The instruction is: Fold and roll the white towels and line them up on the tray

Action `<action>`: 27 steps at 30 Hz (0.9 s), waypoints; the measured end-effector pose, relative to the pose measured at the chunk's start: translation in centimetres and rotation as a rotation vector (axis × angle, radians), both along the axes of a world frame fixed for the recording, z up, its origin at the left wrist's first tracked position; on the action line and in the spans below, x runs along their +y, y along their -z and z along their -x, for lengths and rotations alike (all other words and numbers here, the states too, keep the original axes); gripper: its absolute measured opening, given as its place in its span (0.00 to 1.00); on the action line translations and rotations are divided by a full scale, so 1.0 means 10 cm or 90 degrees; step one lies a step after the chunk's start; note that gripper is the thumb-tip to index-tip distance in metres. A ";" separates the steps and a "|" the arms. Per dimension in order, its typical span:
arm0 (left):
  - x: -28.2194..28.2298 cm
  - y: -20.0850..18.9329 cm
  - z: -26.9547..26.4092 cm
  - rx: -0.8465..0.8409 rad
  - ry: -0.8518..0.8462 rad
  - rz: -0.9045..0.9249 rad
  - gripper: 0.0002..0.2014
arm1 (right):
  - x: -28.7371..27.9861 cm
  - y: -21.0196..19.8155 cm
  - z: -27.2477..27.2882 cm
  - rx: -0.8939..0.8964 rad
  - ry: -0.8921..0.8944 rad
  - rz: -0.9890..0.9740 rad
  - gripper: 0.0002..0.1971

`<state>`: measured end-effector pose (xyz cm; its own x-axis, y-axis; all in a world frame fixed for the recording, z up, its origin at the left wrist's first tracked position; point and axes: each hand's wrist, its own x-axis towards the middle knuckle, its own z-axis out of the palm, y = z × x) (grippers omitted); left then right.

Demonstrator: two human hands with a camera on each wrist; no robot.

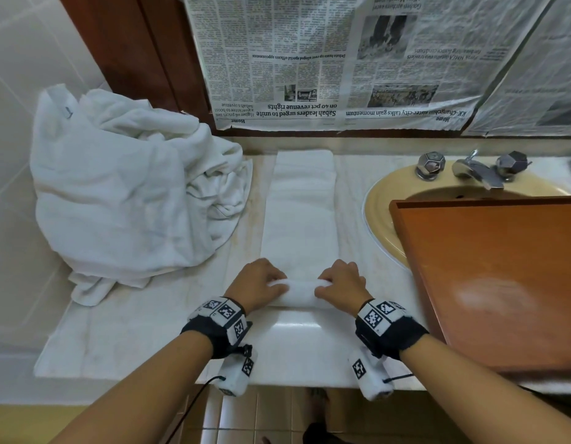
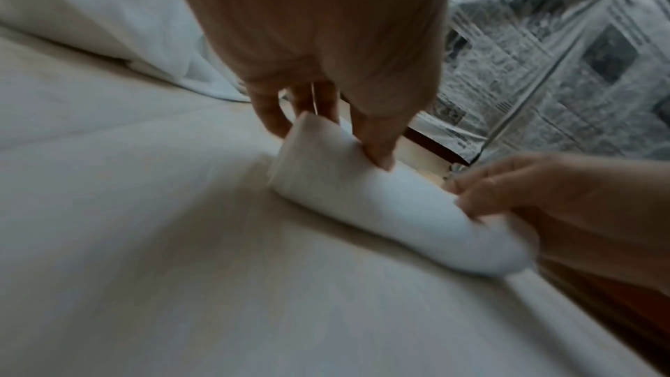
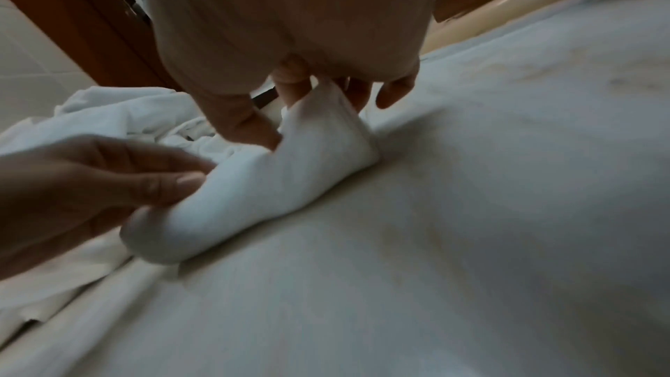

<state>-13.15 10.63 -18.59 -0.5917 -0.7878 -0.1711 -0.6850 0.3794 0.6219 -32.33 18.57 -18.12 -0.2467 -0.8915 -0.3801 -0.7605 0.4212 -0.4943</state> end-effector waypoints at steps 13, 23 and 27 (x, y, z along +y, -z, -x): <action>0.32 0.25 -0.01 -0.037 0.169 0.417 0.19 | 0.28 0.12 -0.28 0.313 -0.126 0.192 0.17; 0.01 0.00 0.05 -0.063 0.128 0.086 0.24 | 0.11 -0.03 0.04 0.121 -0.141 0.100 0.19; -0.09 -0.01 0.08 -0.055 0.093 -0.037 0.20 | 0.08 -0.09 0.19 -0.218 0.064 0.074 0.08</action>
<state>-13.96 9.72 -18.45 -0.6798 -0.6822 -0.2693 -0.6777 0.4439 0.5863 -34.18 19.40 -17.20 -0.2111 -0.9112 -0.3539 -0.5000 0.4117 -0.7619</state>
